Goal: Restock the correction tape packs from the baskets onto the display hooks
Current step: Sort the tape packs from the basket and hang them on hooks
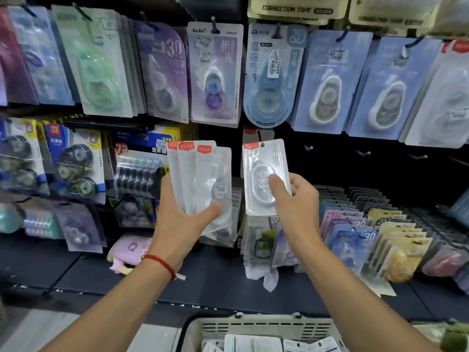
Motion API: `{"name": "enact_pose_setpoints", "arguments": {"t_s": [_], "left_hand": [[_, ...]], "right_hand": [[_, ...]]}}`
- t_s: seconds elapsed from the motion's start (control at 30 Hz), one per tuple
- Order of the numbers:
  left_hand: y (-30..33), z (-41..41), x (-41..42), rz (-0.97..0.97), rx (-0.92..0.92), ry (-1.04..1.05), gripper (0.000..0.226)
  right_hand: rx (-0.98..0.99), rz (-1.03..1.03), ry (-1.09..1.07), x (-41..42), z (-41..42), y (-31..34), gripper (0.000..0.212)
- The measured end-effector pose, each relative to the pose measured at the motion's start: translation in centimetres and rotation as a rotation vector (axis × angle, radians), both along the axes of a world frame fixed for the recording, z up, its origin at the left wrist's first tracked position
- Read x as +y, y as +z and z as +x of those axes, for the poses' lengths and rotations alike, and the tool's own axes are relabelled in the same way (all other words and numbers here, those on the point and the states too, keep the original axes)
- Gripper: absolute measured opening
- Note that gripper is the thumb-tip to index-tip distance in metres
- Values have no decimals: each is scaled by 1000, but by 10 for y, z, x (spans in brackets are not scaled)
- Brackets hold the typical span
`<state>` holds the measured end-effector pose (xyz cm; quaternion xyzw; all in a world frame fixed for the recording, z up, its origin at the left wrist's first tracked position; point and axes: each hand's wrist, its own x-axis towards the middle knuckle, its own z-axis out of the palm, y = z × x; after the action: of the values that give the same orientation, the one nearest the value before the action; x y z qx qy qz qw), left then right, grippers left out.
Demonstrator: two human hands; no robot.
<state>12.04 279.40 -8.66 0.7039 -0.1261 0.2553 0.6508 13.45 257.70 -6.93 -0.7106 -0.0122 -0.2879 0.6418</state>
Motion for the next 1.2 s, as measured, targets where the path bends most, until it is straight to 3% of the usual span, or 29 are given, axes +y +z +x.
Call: {"name": "enact_pose_setpoints", "arguments": {"t_s": [0.1,0.2,0.27,0.37,0.43,0.63,0.77,1.2], "left_hand": [[-1,0,1,-23,26,-12,81],[-5,1,-2,-67,82,-63,80],[-6,1,-5,-120,136,-129,80],[-5,0,-12,-202,216,-228,89],[-3,-2,-17,-273,255,-287,87],[5,-8,-16,-380,328,-367,57],[6,-9,-11,-380,312,-299,57],[2,0,-5,-320,224,-153,52]], "right_hand": [[85,-103,-17,-4,4,2,28],[270,-355,-102,-6,5,-1,68],[239,-405,-89,-3,0,-5,61],[257,-396,242,8,-11,-11,27],[248,-371,335,13,-14,-17,25],[178,-25,250,8,-11,-15,54],[138,-15,124,-4,-8,-7,47],[75,28,35,1,-10,-7,38]]}}
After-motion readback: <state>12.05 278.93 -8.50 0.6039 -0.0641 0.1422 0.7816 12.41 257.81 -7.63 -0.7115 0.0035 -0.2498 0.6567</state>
